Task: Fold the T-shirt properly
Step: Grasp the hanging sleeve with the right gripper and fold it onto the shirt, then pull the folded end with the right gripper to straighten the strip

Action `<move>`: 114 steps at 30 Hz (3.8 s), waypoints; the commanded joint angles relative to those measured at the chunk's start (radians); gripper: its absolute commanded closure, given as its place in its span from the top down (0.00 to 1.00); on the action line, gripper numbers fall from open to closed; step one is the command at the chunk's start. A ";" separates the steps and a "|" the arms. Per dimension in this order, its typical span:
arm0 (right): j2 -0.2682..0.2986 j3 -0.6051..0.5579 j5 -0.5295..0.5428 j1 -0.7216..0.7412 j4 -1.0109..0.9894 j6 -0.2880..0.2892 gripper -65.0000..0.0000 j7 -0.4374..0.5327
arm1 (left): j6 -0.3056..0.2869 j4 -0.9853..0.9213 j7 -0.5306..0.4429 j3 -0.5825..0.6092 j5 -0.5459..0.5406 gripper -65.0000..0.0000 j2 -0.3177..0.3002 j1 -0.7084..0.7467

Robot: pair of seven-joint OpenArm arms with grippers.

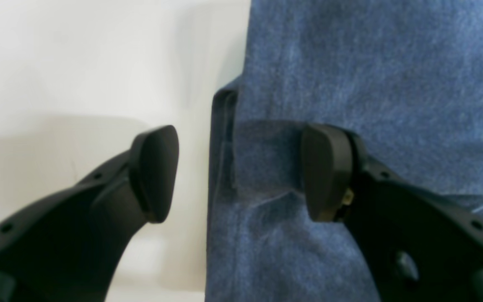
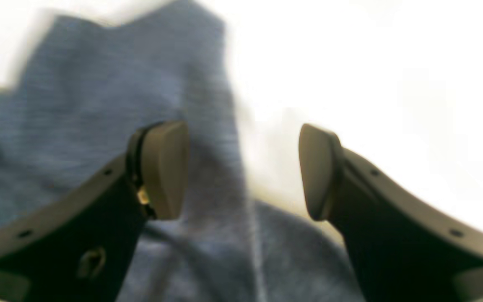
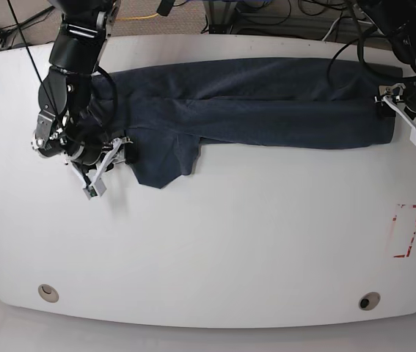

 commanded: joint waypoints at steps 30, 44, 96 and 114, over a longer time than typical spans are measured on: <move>-0.062 -0.024 0.036 -0.050 0.279 0.003 0.00 -0.085 | -0.001 0.009 -0.014 -0.003 -0.005 0.65 -0.012 -0.009; -0.068 0.127 0.303 -0.300 0.560 0.003 0.00 -0.257 | -0.001 0.009 -0.014 -0.003 -0.005 0.65 -0.013 -0.007; -0.063 0.266 0.513 -0.491 0.628 0.003 0.44 -0.257 | -0.001 0.167 -0.011 0.052 -0.017 0.65 -0.036 0.012; -0.054 0.220 0.237 -0.395 0.328 0.003 0.25 -0.157 | -0.001 0.224 0.138 -0.081 -0.232 0.79 -0.035 0.028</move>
